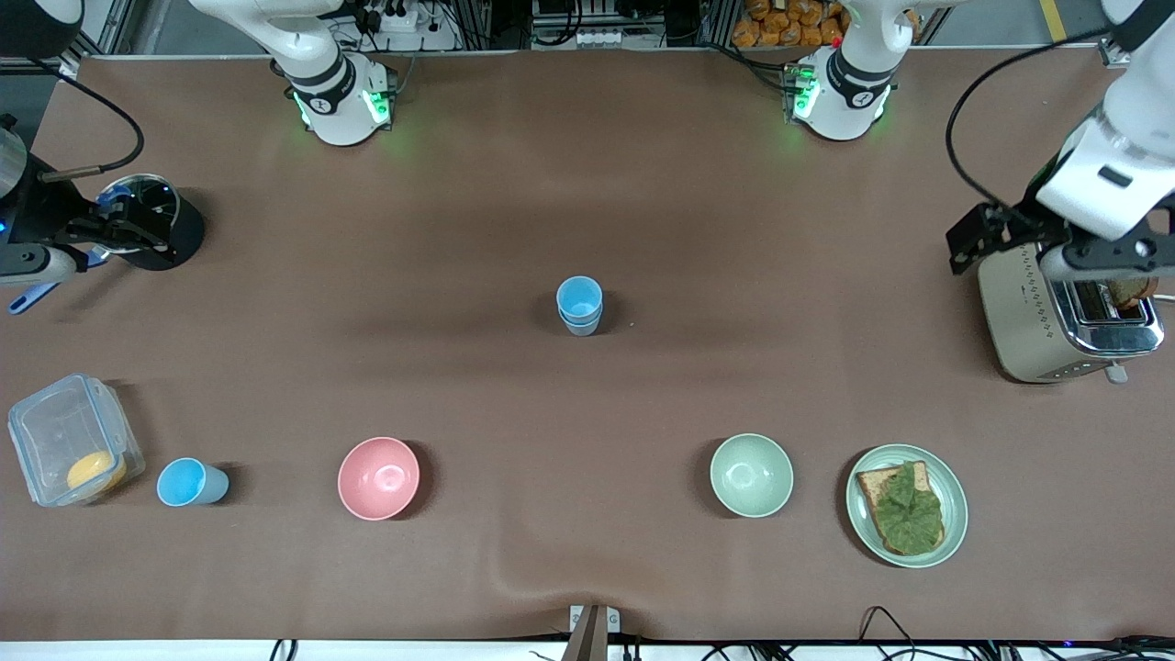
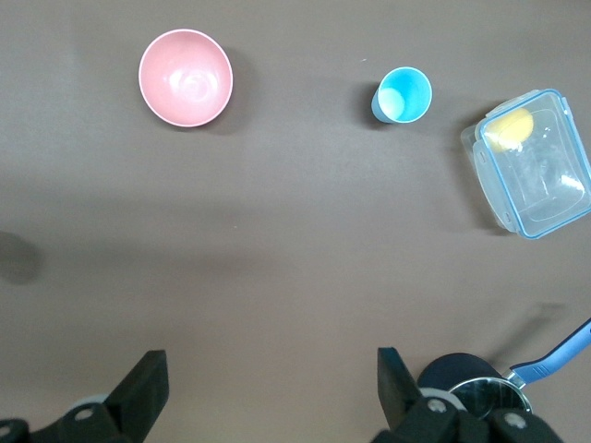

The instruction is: Stack blue cups with both arms

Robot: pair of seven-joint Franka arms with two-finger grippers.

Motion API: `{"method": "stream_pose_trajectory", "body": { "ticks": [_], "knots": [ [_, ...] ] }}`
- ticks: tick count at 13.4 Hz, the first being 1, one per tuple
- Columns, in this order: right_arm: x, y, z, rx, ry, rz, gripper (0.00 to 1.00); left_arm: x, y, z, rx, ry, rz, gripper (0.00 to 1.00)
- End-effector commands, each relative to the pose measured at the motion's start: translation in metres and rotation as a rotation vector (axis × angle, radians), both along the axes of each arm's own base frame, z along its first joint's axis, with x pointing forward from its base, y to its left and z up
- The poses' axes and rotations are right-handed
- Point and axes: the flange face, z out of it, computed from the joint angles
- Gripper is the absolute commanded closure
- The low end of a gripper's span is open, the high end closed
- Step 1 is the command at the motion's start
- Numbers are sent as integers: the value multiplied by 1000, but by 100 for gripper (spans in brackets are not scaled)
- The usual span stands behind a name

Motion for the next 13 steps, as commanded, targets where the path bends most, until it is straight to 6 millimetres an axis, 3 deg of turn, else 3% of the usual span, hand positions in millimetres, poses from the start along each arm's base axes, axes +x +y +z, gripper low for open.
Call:
{"method": "stream_pose_trajectory", "body": {
  "ticks": [1, 2, 6, 8, 13],
  "knots": [
    [0, 0, 5, -4, -8, 1, 0, -17, 15, 8, -55, 27, -3, 0],
    [0, 0, 5, -6, -8, 1, 0, -17, 25, 11, -66, 25, -3, 0],
    [-4, -7, 9, -8, -3, -22, 0, -18, 30, 13, -64, 34, -3, 0],
    [-7, -19, 9, -6, 14, -43, 0, -22, 31, 13, -62, 58, -3, 0],
    [3, -17, 0, -20, 1, -25, 0, -25, 26, 15, -56, 62, -12, 0]
  ]
}}
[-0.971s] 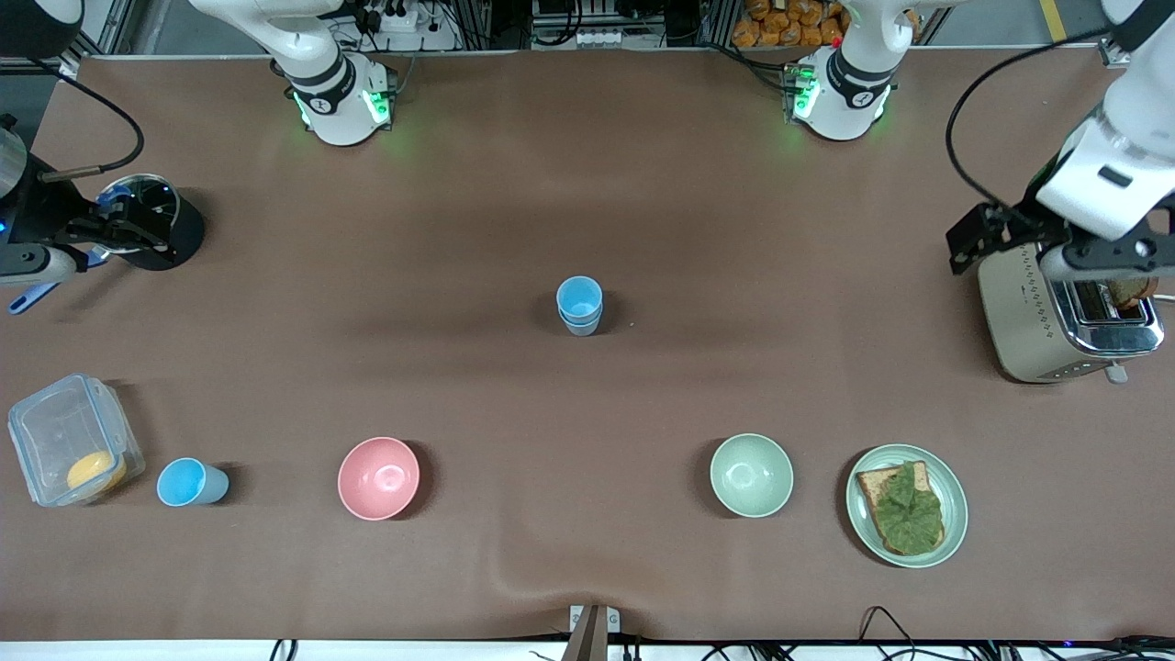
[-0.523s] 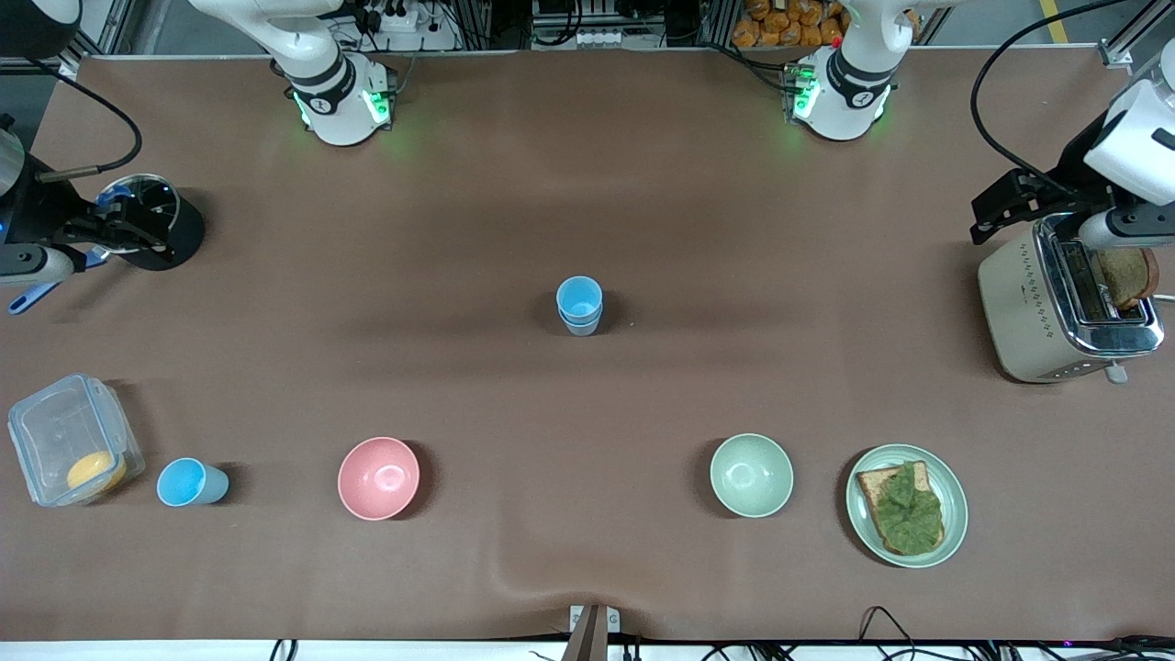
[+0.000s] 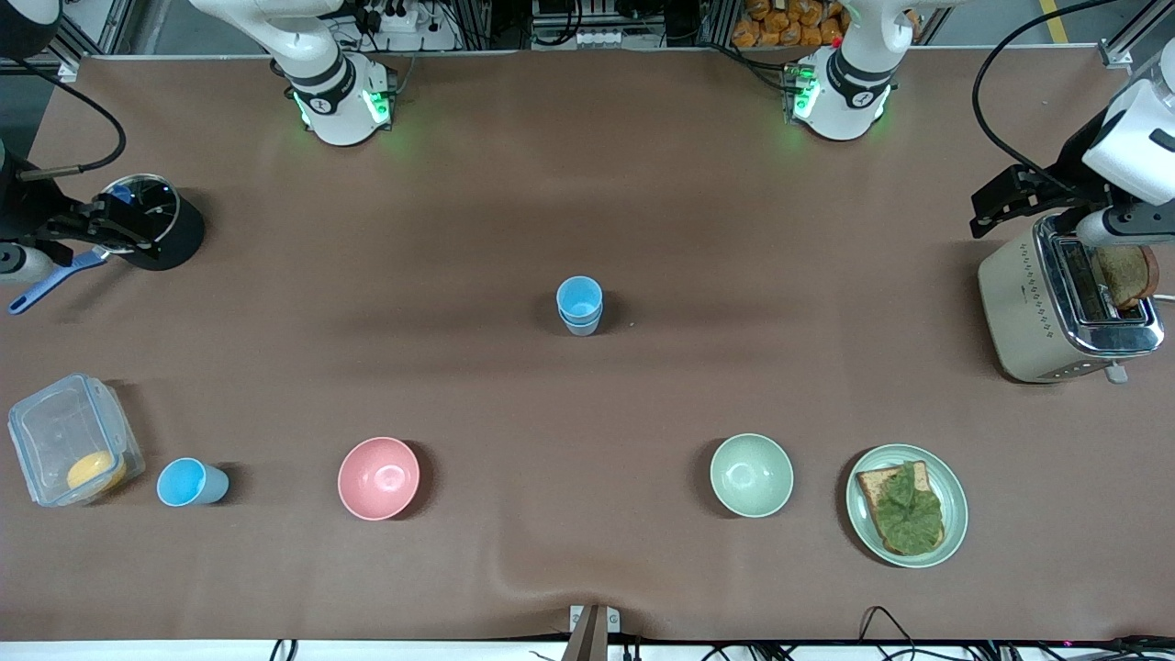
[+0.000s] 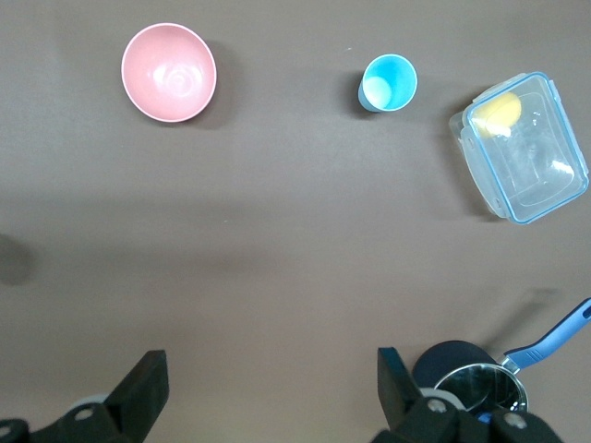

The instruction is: Stack blue cups with both arms

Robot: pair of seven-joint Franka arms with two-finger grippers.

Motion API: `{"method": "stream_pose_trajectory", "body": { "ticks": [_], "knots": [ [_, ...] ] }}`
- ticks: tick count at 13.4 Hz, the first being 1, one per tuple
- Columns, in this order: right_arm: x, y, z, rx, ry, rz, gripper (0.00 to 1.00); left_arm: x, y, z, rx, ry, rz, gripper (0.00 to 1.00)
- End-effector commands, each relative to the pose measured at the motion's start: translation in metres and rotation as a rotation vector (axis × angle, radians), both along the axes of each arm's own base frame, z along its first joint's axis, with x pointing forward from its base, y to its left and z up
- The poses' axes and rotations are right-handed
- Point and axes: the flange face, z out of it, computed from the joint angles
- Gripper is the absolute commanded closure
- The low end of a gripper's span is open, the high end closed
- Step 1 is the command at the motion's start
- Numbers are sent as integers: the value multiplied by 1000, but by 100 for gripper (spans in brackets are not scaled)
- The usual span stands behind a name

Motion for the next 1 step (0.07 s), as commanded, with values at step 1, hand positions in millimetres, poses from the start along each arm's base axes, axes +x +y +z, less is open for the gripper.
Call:
{"method": "stream_pose_trajectory", "body": {
  "ticks": [1],
  "knots": [
    [4, -3, -1, -1, -11, -1, 0, -12, 0, 6, -11, 22, -24, 0]
  ]
}}
